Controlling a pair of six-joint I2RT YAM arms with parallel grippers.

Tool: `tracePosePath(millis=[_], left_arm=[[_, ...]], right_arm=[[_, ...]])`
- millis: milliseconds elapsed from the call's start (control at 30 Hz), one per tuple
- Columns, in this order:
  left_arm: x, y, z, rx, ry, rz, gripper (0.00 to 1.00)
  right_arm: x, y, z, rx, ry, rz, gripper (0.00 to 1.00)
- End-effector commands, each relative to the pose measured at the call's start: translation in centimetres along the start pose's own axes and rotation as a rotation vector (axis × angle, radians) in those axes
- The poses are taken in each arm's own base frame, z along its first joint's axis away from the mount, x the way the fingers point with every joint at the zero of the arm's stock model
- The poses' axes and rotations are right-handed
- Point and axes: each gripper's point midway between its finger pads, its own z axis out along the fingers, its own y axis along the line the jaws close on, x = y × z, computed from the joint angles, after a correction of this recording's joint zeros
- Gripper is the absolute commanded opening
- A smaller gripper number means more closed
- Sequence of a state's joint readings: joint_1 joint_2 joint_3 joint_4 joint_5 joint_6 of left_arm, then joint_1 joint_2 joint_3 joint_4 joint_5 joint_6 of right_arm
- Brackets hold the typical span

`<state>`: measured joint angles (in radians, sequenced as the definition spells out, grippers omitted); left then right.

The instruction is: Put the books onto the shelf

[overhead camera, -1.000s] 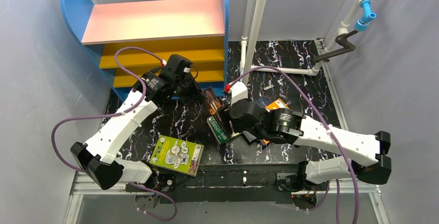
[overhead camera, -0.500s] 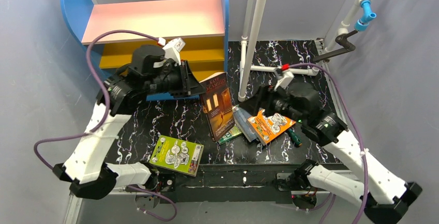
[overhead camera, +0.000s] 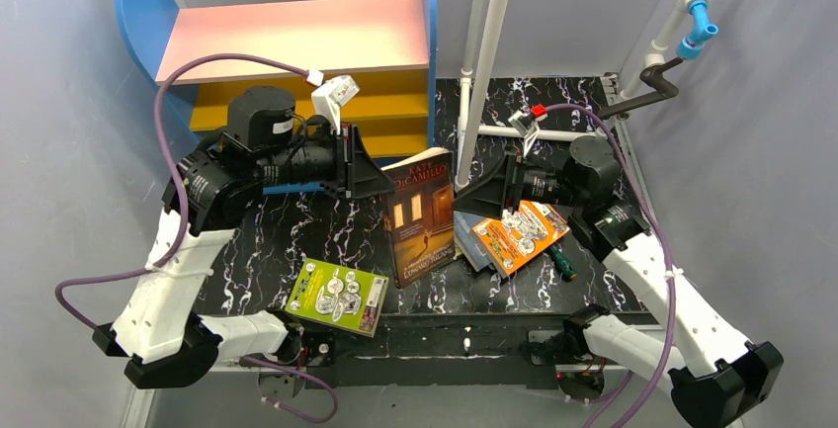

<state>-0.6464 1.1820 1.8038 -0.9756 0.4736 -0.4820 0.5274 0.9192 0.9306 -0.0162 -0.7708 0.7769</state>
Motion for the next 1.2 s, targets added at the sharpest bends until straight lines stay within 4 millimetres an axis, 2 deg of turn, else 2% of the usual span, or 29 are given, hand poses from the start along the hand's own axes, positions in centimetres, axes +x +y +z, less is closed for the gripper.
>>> tracePosePath(millis=[0,267,367,667,733,867,1100,1167], left_arm=[[-1.6,-4.7,-2.6,0.192,-0.072,0.116,0.0],[-2.4,-6.8,-3.6,0.278,-0.107,0.133,0.0],[-2.5,-7.2,-4.0,0.29,-0.12,0.143,0.0],[-2.8,-6.9,-4.0,0.276,-0.144,0.153,0.0],[-2.9,-6.7,-4.0,0.263,-0.152,0.151,0.0],[-2.9,-6.6,-4.2,0.254,-0.166,0.161,0.0],[-2.7,-6.0,-4.5,0.213,-0.166,0.159,0.0],[-2.8,-5.8,-4.6,0.202,-0.181,0.161,0.0]], right_arm=[[-0.3,4.2,-0.8,-0.189,0.025,-0.126,0.95],[0.2,4.1,-0.5,-0.236,0.069,-0.122,0.97],[0.3,4.8,-0.5,-0.3,0.08,-0.124,0.98],[1.1,7.1,0.7,-0.42,0.165,-0.131,0.98],[1.1,7.9,0.8,-0.452,0.18,-0.134,0.95],[1.0,8.9,0.9,-0.482,0.196,-0.145,0.77],[1.0,8.5,1.1,-0.457,0.166,-0.133,0.3],[0.8,8.6,1.1,-0.453,0.163,-0.131,0.01]])
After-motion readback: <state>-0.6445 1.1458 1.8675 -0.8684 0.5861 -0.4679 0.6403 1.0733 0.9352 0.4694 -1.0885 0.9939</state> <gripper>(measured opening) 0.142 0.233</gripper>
